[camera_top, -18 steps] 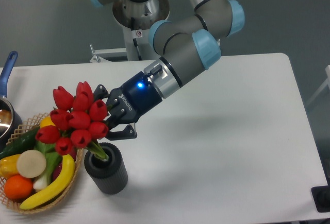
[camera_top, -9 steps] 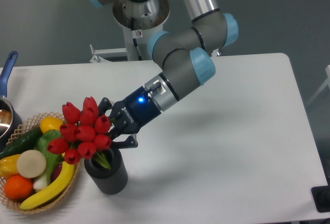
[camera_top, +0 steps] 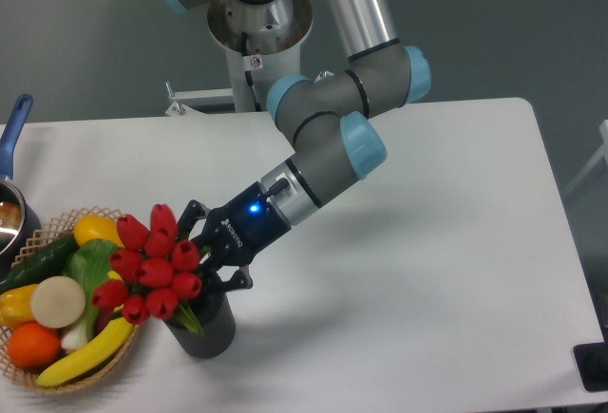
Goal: Insert the flowers into the vase
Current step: 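Lower the tulip stems into the black vase opening, then open the gripper to release the tulips and pull back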
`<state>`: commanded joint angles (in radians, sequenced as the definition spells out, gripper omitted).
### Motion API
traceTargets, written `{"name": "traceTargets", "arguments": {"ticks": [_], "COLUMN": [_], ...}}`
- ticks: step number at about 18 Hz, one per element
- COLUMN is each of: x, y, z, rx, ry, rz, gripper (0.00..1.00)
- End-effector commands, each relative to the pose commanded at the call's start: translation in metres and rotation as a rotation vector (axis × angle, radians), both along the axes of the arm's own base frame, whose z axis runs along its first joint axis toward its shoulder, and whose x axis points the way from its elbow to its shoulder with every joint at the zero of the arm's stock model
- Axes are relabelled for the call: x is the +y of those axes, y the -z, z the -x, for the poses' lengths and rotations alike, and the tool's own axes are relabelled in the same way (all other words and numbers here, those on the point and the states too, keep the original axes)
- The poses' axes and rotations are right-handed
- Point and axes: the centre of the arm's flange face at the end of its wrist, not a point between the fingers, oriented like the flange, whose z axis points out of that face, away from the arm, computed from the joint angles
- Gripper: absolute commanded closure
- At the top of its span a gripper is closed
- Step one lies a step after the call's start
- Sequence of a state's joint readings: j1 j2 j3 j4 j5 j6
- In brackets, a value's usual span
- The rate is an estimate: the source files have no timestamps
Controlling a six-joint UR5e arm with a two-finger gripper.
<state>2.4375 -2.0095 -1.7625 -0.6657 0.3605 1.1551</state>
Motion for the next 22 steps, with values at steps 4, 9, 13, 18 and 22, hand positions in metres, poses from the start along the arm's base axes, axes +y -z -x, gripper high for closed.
{"name": "traceTargets", "arguments": {"ticks": [4,9,13,18,22], "x": [-0.003,-0.010,-0.018,-0.032,-0.051], "y": [0.004,0.010,0.015,0.010,0.010], "z": [-0.004,-0.004,0.001,0.011,0.022], "rx": [-0.007,-0.011,-0.019,-0.015,-0.014], "ry": [0.000,-0.005,-0.019,-0.047,-0.082], "rz": [0.008,0.012,0.018,0.015,0.012], "gripper": [0.06,0.05,0.04,0.01,0.01]}}
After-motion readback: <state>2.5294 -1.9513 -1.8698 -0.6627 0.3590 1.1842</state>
